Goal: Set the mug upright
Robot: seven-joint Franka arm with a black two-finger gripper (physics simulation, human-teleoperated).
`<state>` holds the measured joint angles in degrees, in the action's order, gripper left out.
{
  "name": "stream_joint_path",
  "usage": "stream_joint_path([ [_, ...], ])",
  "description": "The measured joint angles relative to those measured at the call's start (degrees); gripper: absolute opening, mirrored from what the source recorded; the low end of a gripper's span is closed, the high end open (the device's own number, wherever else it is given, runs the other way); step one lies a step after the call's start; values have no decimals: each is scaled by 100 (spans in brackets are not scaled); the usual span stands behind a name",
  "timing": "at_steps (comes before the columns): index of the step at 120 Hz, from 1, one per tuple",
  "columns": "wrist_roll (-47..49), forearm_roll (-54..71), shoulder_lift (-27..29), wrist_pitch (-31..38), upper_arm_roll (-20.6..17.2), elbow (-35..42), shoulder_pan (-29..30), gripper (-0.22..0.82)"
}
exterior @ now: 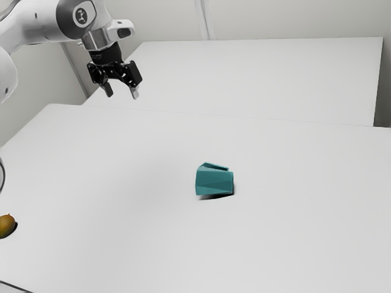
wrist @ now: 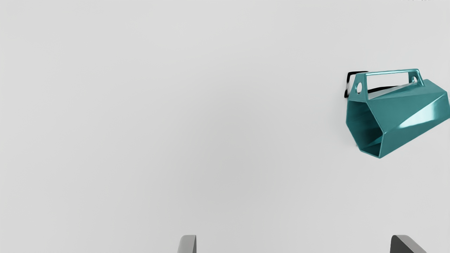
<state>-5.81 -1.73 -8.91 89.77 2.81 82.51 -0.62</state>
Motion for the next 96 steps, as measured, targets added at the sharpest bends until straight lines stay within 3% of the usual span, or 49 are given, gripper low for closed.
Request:
stream_joint_path([
  [36,47,-12,49,-1,-4,87,1,60],
  [60,54,-1018,492,128,-17,1111,6,60],
  [96,-652,-3666,523,1715,-11,3119,-16,60],
])
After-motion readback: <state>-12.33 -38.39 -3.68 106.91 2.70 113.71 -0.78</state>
